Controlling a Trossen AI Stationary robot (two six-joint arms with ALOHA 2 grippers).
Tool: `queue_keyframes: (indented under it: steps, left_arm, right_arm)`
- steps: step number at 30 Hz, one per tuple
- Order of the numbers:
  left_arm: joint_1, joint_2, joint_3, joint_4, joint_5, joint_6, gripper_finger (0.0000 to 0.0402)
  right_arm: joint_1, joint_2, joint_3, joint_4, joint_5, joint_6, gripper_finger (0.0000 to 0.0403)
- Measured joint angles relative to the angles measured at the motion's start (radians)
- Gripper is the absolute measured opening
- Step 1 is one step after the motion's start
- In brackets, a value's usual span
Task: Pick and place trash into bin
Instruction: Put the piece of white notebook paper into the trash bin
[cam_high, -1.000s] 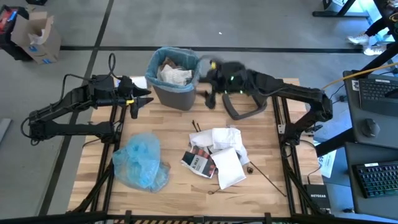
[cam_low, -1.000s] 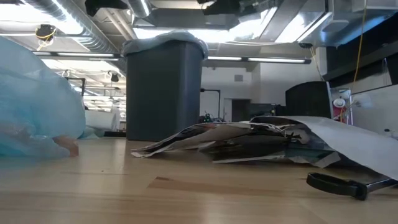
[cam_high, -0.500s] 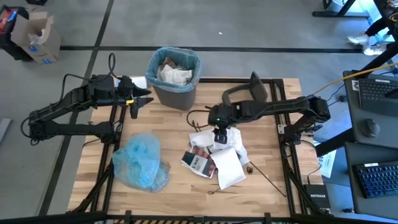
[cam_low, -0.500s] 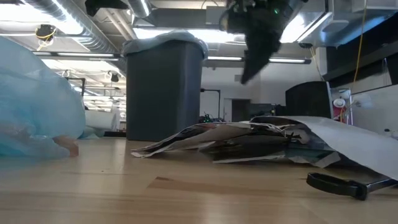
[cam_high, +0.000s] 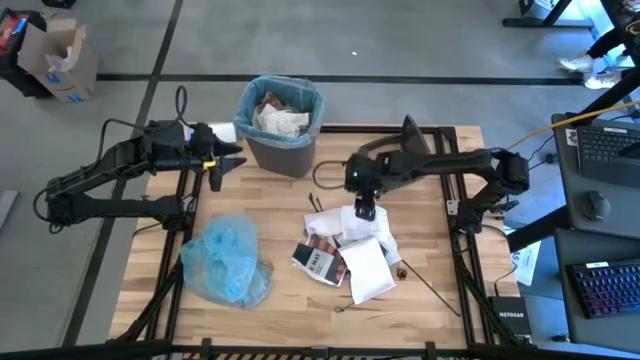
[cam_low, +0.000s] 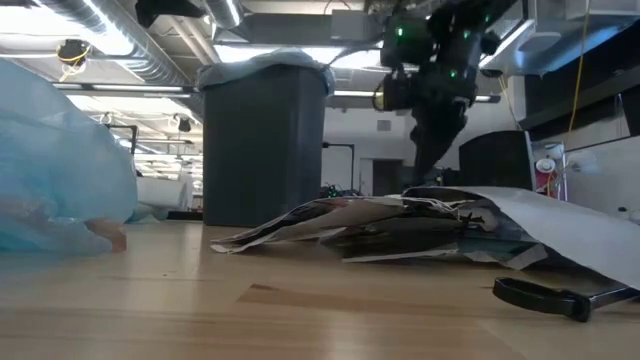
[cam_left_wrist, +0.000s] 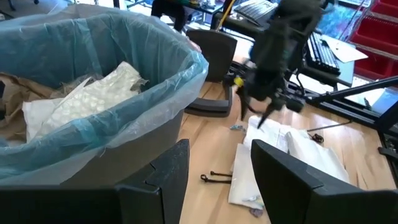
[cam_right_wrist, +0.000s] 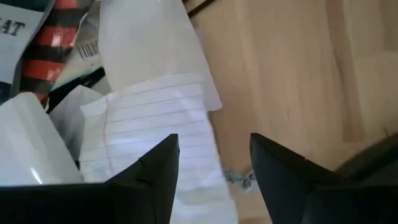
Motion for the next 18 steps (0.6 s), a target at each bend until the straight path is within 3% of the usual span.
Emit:
queue_keyframes:
  steps: [9, 16, 18]
  left_arm:
    - [0.000, 0.000, 0.000, -0.058, 0.000, -0.025, 0.0166]
    - [0.000, 0.000, 0.000, -0.052, 0.000, -0.024, 0.0166]
    - [0.000, 0.000, 0.000, -0.051, 0.000, -0.024, 0.0166]
  right_arm:
    - [-0.113, 0.000, -0.130, 0.137, -0.292, -0.059, 0.0188]
    - [-0.086, 0.000, -0.211, 0.204, -0.294, -0.057, 0.0188]
    - [-0.073, 0.000, -0.214, 0.207, -0.248, -0.057, 0.0188]
